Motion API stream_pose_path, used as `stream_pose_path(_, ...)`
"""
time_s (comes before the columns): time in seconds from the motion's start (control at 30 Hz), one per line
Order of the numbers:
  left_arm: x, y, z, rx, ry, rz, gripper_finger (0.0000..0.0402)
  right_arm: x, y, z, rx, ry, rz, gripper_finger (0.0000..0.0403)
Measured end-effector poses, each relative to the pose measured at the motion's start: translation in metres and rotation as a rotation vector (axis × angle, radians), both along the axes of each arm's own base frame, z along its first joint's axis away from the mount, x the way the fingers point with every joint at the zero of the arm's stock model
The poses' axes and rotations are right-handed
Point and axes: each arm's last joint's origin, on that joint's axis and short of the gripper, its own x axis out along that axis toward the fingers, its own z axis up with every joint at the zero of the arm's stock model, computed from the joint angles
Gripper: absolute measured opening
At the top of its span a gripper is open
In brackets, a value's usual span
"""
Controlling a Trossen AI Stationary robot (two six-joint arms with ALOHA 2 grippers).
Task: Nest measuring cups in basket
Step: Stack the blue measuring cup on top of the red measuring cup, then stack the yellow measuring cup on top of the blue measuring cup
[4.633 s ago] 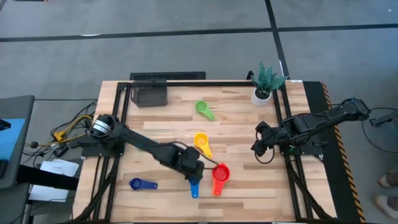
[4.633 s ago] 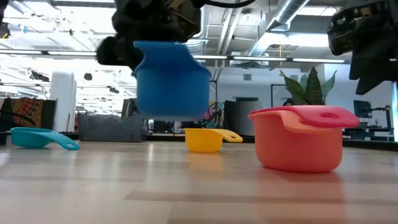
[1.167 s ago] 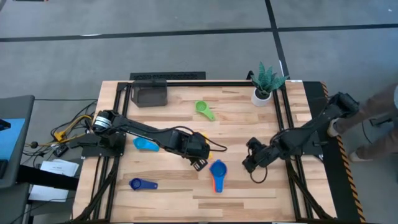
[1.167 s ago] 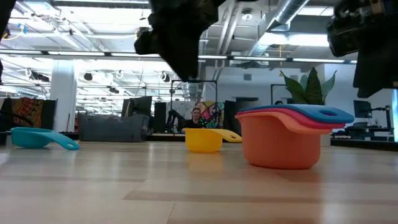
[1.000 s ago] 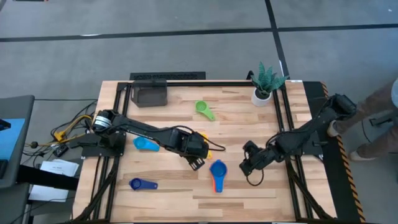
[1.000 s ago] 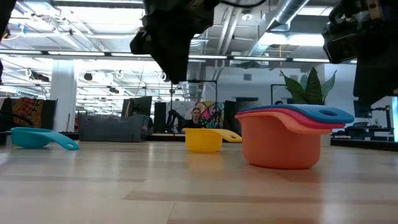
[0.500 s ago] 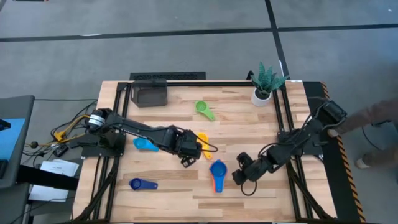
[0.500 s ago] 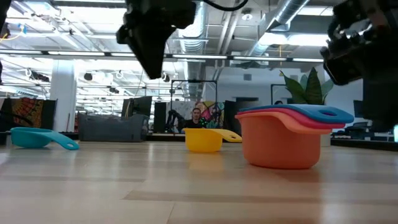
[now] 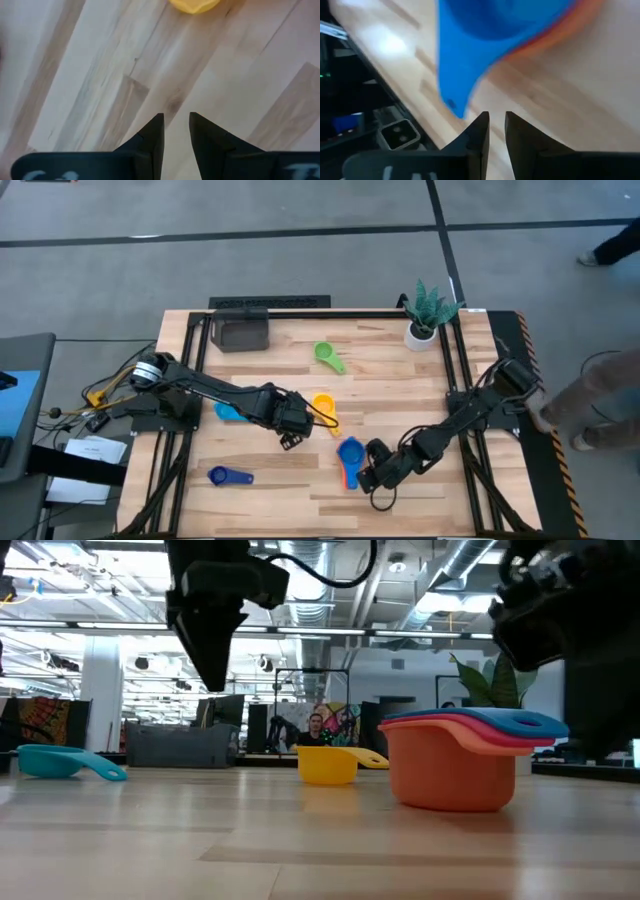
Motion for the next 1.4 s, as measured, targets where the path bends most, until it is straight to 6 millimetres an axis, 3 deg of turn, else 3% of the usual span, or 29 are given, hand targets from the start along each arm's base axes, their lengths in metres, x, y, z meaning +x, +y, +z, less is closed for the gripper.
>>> stream_pose_path(0.4,-0.024,0.009,0.013,-0.022,-0.085,0.038,0.0080,0.020,-0.007,0.007,-0.022,-0.042,0.002,0.0085)
stream_pose_path(0.77,-0.025,0.009,0.013,-0.028,-0.104,0.062,0.0080,0.013,-0.007,0.011,-0.021,0.000,0.045,0.0085)
stream_pose_path(1.07,-0.008,0.013,0.020,-0.041,-0.278,0.054,0.0080,-0.018,-0.022,0.043,-0.106,0.091,0.042,0.0085)
stream_pose_path(1.4,0.004,0.033,0.021,-0.035,-0.357,0.098,0.0080,-0.071,-0.055,0.094,-0.245,0.105,0.008,0.0085)
